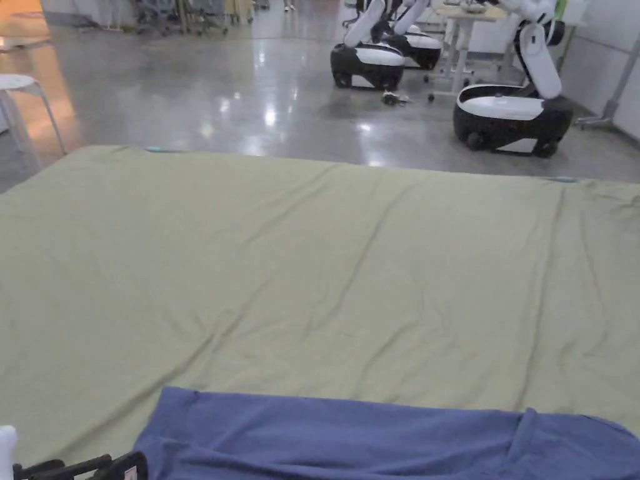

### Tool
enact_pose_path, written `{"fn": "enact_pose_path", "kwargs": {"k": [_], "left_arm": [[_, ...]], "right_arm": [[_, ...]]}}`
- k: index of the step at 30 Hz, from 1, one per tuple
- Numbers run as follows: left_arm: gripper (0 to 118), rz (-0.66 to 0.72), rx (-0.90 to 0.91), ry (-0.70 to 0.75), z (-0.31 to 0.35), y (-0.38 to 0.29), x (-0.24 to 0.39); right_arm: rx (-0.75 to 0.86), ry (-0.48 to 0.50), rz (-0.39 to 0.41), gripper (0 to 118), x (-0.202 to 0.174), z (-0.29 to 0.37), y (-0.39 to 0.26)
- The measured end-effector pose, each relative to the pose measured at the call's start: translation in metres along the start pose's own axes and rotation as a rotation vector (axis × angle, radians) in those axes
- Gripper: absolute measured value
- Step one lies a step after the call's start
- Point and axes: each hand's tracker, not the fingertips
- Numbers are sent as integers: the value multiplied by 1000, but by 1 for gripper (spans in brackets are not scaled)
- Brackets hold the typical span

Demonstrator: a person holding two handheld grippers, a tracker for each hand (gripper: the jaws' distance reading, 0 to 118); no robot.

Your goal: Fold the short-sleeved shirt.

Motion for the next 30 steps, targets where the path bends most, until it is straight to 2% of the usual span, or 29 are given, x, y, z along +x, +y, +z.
{"fn": "enact_pose_path", "kwargs": {"k": [1,2,4,5,6,7,8,9,11,12,13,14,15,16,18,20,21,23,26,27,28,29,30], "left_arm": [[67,14,9,-19,10,3,-1],[52,13,37,-52,19,5,-2],[21,3,39,-33,25,13,12],[0,13,49,17,26,15,8],[0,18,17,-45,22,21,-1],[0,33,-13,-137,18,23,-12],[0,50,-13,-148,12,27,-19],[0,77,-16,-147,6,31,-27],[0,200,-115,-285,-13,41,-54],[1,281,-160,-362,-24,43,-69],[14,344,-192,-403,-36,43,-84],[42,377,-221,-409,-45,43,-93],[86,383,-248,-418,-55,43,-111],[114,375,-303,-442,-70,41,-121],[116,405,-349,-472,-92,35,-132],[117,502,-404,-479,-113,28,-138],[117,530,-401,-534,-123,26,-135],[117,518,-361,-616,-136,22,-110],[116,448,-398,-614,-158,19,-86],[115,420,-403,-618,-170,30,-99],[107,411,-405,-616,-173,32,-95],[74,406,-409,-614,-174,34,-93],[4,408,-408,-614,-175,35,-92]], "right_arm": [[52,18,25,71,-10,15,5],[93,31,43,71,-18,24,10],[153,7,52,52,-37,36,23],[170,12,40,22,-46,40,30],[173,37,12,1,-54,42,35],[190,94,-3,1,-61,44,43],[192,148,1,0,-68,46,50],[199,157,19,0,-77,46,55],[229,169,84,0,-94,53,65],[234,184,101,0,-100,56,68],[238,189,101,0,-106,59,73],[237,201,97,0,-110,62,75],[238,215,93,0,-113,64,77],[235,221,88,0,-116,66,77],[218,231,75,0,-118,63,76],[203,233,68,0,-121,62,75],[193,233,65,0,-122,61,75],[171,234,62,0,-125,57,74],[143,240,45,0,-128,49,75],[141,244,43,0,-130,48,75],[137,247,45,0,-132,48,76],[135,248,49,0,-134,47,78],[135,253,53,0,-136,48,79]]}}
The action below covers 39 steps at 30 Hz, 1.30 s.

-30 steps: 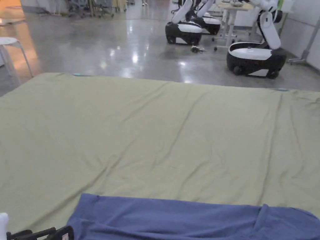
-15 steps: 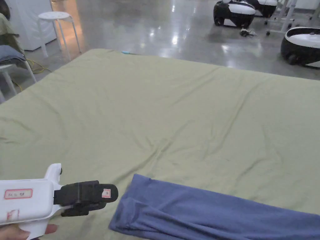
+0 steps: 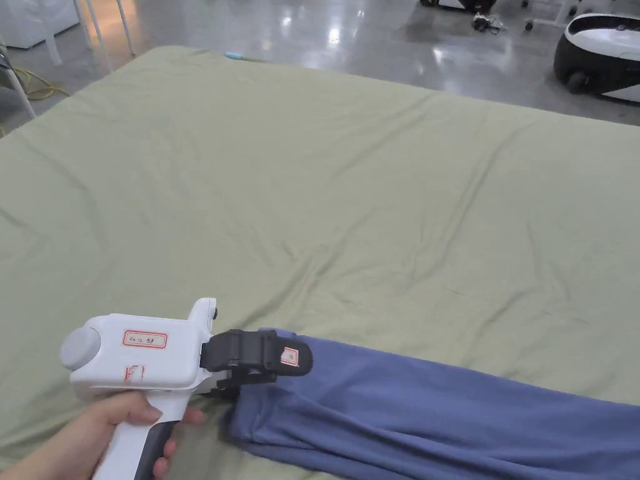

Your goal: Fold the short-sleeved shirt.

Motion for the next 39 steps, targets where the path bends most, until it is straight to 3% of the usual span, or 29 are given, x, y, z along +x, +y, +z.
{"fn": "enact_pose_path", "kwargs": {"k": [3,5,13,15,18,22,25,28,33,39], "left_arm": [[4,2,-33,165,-12,-17,24],[4,0,-82,97,-12,-11,17],[4,-32,28,183,46,5,54],[4,-96,38,308,67,11,68],[4,-38,39,383,101,19,69],[4,-19,21,665,116,16,101],[4,-40,27,712,105,21,130],[4,-168,-10,741,62,23,177],[4,-250,-96,745,-46,3,236],[4,-256,-227,770,-170,-17,229]], "right_arm": [[11,13,23,0,-2,2,0],[13,13,39,0,-2,3,0],[53,22,12,0,7,21,-1],[70,30,5,0,11,27,-1],[103,45,-3,0,16,34,-6],[115,67,-29,0,29,38,-18],[114,64,-34,0,41,38,-28],[102,68,-37,0,56,36,-36],[77,91,-44,0,75,35,-47],[71,62,-83,0,103,42,-59]]}}
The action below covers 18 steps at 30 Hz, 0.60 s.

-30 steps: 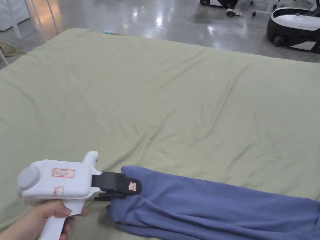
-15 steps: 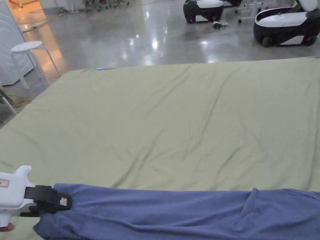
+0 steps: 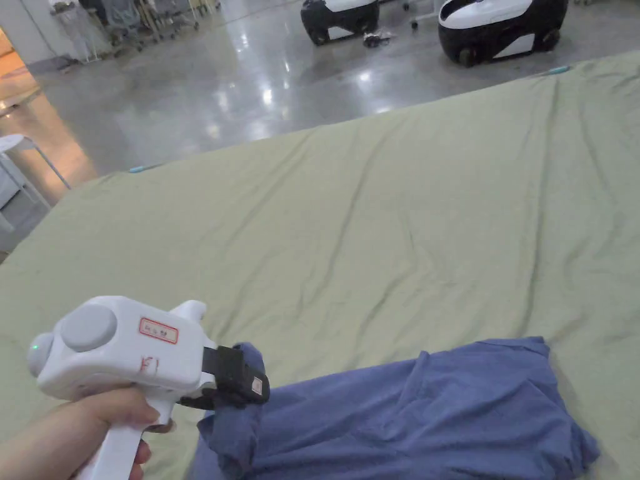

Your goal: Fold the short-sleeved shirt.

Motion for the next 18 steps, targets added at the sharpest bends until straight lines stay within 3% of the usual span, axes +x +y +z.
{"fn": "enact_pose_path", "kwargs": {"k": [4,5,9,12,14,16,17,18], "left_arm": [[8,-1,-93,0,-57,-4,29],[16,-11,-99,-4,-60,-6,39],[84,-148,13,-171,-28,-11,63],[89,-101,109,-147,8,-23,63],[81,-96,146,-82,15,-28,49],[22,-120,133,57,5,-38,44],[1,-132,111,108,-5,-42,44],[1,-123,94,165,-22,-39,34]], "right_arm": [[-12,-42,-7,0,18,7,-6],[-17,-48,-12,0,23,7,-6],[-18,-70,-34,0,36,6,-10],[0,-67,-65,0,41,6,-8],[5,-62,-62,0,40,3,-7],[1,-58,-43,0,37,1,-7],[0,-57,-37,0,35,0,-7],[0,-54,-33,0,33,0,-6]]}}
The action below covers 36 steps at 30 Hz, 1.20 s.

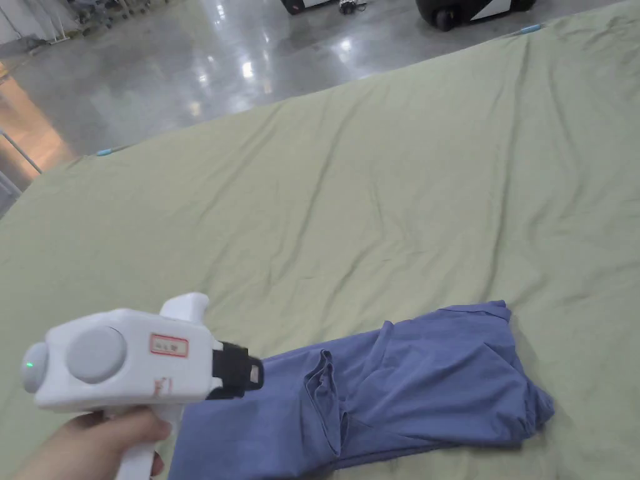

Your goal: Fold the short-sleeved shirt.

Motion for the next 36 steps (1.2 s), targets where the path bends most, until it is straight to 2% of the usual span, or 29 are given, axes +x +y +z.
{"fn": "enact_pose_path", "kwargs": {"k": [7,9,11,12,15,17,19,20,23,24,26,27,29,33,36], "left_arm": [[1,3,-64,-110,-69,-10,46],[1,-69,-55,-178,-71,-3,64],[1,-87,-36,-386,-53,0,74],[1,-68,-9,-425,-42,1,76],[1,-80,123,-499,9,0,49],[1,-28,178,-525,50,-11,19],[2,60,254,-554,71,-27,-37],[11,98,291,-572,77,-35,-69],[101,236,258,-615,74,-68,-154],[117,293,214,-625,66,-74,-179],[118,363,160,-703,50,-93,-220],[118,445,202,-710,36,-99,-237],[118,519,194,-710,6,-100,-248],[117,504,47,-821,-65,-85,-233],[117,463,106,-954,-76,-65,-210]], "right_arm": [[-10,1,21,0,-7,11,2],[3,-10,30,0,-7,18,3],[24,-7,39,0,-9,23,5],[23,-9,42,0,-10,22,6],[14,-2,49,0,-16,18,10],[8,19,64,0,-21,13,13],[0,42,82,0,-28,7,17],[-2,49,87,0,-31,3,19],[1,61,103,0,-41,-6,26],[8,56,115,0,-46,-7,28],[7,58,126,0,-54,-11,35],[5,61,128,0,-59,-13,37],[-2,71,128,0,-67,-18,41],[-30,66,128,0,-87,-26,46],[-44,68,116,0,-98,-26,46]]}}
